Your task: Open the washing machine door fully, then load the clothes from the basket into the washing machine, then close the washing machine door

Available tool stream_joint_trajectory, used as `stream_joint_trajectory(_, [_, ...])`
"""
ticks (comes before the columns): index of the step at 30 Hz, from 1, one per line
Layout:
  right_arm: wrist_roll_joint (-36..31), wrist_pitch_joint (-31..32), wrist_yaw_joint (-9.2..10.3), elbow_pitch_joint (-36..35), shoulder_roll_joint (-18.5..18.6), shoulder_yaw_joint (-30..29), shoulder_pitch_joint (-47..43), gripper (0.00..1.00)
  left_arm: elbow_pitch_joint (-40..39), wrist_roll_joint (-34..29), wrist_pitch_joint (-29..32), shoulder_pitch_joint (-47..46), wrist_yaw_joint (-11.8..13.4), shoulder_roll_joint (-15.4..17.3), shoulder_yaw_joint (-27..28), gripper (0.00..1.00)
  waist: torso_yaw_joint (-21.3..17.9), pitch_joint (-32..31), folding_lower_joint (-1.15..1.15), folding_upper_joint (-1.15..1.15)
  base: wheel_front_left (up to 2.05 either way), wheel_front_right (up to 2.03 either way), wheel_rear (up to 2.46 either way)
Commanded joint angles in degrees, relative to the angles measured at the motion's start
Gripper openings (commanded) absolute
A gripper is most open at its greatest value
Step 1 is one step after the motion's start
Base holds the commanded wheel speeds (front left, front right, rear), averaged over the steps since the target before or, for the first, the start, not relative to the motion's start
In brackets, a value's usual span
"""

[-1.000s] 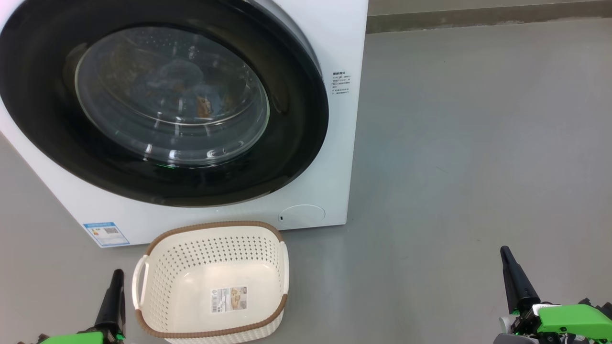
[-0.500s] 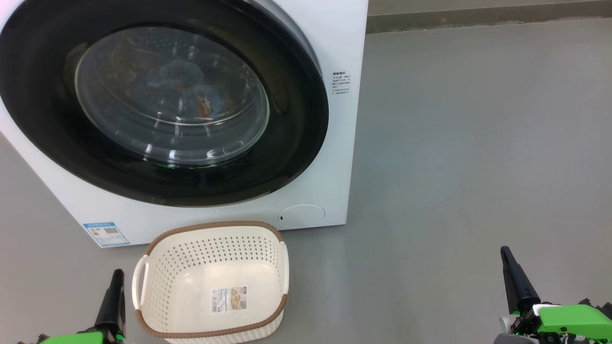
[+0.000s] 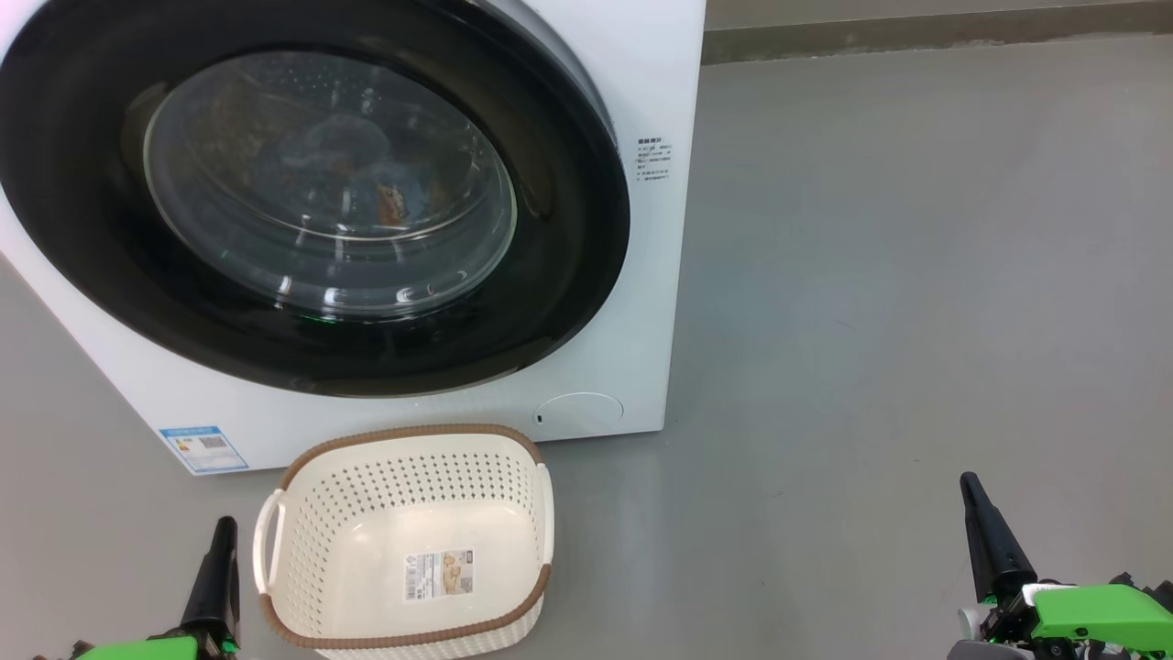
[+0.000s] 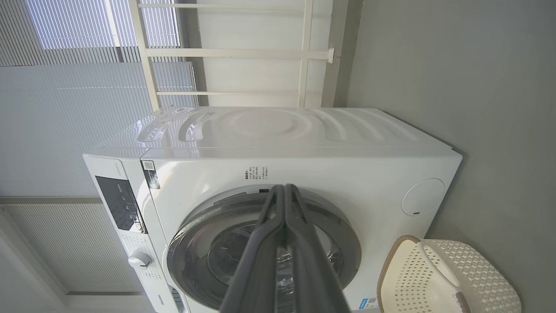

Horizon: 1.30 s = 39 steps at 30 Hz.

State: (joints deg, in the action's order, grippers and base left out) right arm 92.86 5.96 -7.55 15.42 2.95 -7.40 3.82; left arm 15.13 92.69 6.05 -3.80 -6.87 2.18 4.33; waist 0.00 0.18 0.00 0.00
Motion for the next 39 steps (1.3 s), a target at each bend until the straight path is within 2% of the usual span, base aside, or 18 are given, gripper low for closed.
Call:
stream_joint_trajectory(1, [-0.4, 0.3, 0.06, -1.4, 0.2, 1.2, 2.3, 0.0, -1.1, -0.4, 0.3, -2.4, -0.6, 0.9, 2.0, 0.0, 0.0, 0.0, 0.0, 0.0, 0.0, 0.0, 0.0])
stream_joint_trajectory(39, [-0.6, 0.4, 0.06, -1.4, 0.1, 1.0, 2.3, 0.0, -1.1, -0.5, 0.4, -2.4, -0.6, 0.8, 2.1, 0.0, 0.0, 0.0, 0.0, 0.0, 0.0, 0.0, 0.0])
